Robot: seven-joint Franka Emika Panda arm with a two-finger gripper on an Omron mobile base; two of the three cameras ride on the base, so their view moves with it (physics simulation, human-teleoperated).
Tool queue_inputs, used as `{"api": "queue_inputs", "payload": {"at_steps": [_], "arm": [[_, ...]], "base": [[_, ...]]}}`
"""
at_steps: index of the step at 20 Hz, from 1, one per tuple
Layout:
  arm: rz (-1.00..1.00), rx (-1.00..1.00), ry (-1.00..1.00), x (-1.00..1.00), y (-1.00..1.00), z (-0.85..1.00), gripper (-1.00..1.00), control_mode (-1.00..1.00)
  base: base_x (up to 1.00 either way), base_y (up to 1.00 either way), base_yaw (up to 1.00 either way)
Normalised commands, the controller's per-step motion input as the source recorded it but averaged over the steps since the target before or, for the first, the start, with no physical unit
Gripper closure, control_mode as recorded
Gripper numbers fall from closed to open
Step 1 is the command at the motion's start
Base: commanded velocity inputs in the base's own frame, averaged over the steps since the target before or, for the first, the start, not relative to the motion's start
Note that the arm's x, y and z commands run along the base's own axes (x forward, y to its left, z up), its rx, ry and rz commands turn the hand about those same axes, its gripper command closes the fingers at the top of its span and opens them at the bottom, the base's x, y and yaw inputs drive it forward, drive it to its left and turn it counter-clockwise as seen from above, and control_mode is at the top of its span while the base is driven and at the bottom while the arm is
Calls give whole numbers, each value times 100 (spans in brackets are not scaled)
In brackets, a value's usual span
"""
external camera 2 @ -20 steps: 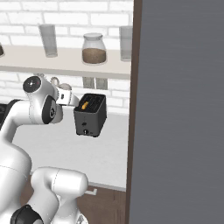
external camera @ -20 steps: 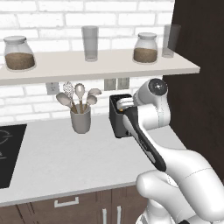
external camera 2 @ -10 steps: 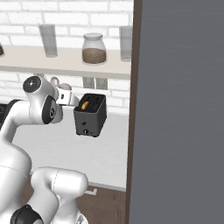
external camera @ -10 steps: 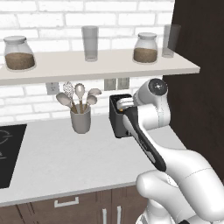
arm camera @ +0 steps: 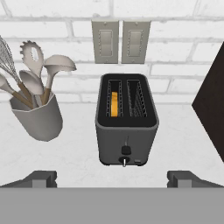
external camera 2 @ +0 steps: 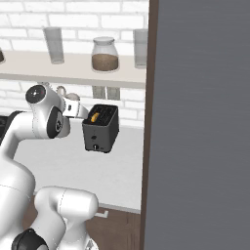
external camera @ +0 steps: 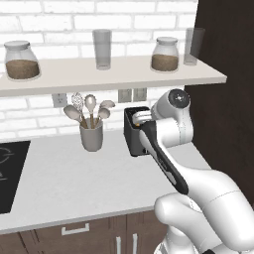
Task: Start the toaster. Once the lever pops up, take the bread to the plate on the dining counter.
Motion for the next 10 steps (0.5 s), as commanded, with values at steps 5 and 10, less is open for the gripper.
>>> {"api": "queue_inputs", "payload": {"at_steps": [5, 10], "arm": [[0, 0, 0, 0, 0, 0, -100, -100], [0, 0, 0, 0, 0, 0, -100, -100]], "base": [[0, 0, 0], [0, 0, 0]]}}
